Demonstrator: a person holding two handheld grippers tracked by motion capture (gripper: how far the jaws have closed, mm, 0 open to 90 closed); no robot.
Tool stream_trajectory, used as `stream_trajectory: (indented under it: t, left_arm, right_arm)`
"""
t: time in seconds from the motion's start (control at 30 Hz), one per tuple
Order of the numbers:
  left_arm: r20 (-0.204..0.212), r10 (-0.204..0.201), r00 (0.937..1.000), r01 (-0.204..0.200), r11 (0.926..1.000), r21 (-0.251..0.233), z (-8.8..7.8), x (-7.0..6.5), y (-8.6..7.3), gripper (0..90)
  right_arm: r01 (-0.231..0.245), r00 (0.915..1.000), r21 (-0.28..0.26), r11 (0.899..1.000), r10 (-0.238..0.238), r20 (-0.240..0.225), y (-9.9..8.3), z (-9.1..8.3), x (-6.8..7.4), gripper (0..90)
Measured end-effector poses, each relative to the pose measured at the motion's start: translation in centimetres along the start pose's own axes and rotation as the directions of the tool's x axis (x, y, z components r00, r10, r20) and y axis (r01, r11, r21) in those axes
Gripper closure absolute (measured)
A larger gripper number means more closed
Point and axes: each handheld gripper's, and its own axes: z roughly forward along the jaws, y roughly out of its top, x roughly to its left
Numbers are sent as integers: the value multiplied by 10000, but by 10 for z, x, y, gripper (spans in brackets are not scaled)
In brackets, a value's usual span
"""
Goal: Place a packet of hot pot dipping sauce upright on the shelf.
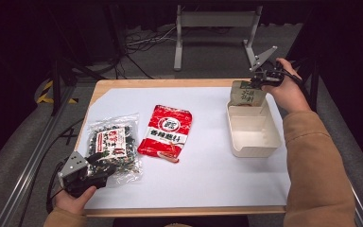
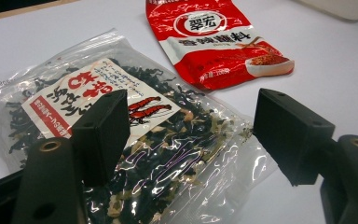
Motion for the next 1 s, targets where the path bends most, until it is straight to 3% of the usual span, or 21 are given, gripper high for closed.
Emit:
stream_trajectory:
  t: [0.07,0.47,0.57,0.6,0.73,0.8,0.83,1.0]
  left_arm:
    - [40,18,10000,-18,10000,-4,1,0,1,277]
    - [227,113,9997,-112,9999,-45,9,1,6,276]
    - [297,189,9994,-189,9998,0,11,0,7,277]
    - [310,192,9993,-193,9998,31,11,0,7,277]
    - [335,208,9992,-206,9998,-51,12,0,8,276]
    - [358,204,9992,-202,9998,-58,12,0,9,277]
    - [397,192,9990,-191,9998,-32,12,0,9,277]
    - [387,236,9990,-235,9997,-17,13,-1,9,276]
  right_arm:
    - [-175,9997,-132,9998,177,165,0,-2,1,654]
    - [-611,9944,-1285,9898,715,783,5,-24,10,491]
    - [-1141,9905,-1797,9771,1259,556,6,-28,16,457]
    - [-1141,9905,-1797,9771,1259,556,6,-28,16,457]
    - [-1871,9801,-2309,9548,1973,216,11,-34,28,438]
    - [-1917,9794,-2402,9516,2012,154,11,-35,30,435]
    - [-2098,9765,-2647,9412,2155,-79,15,-35,37,428]
    - [-2477,9685,-2913,9240,2442,-491,24,-34,53,420]
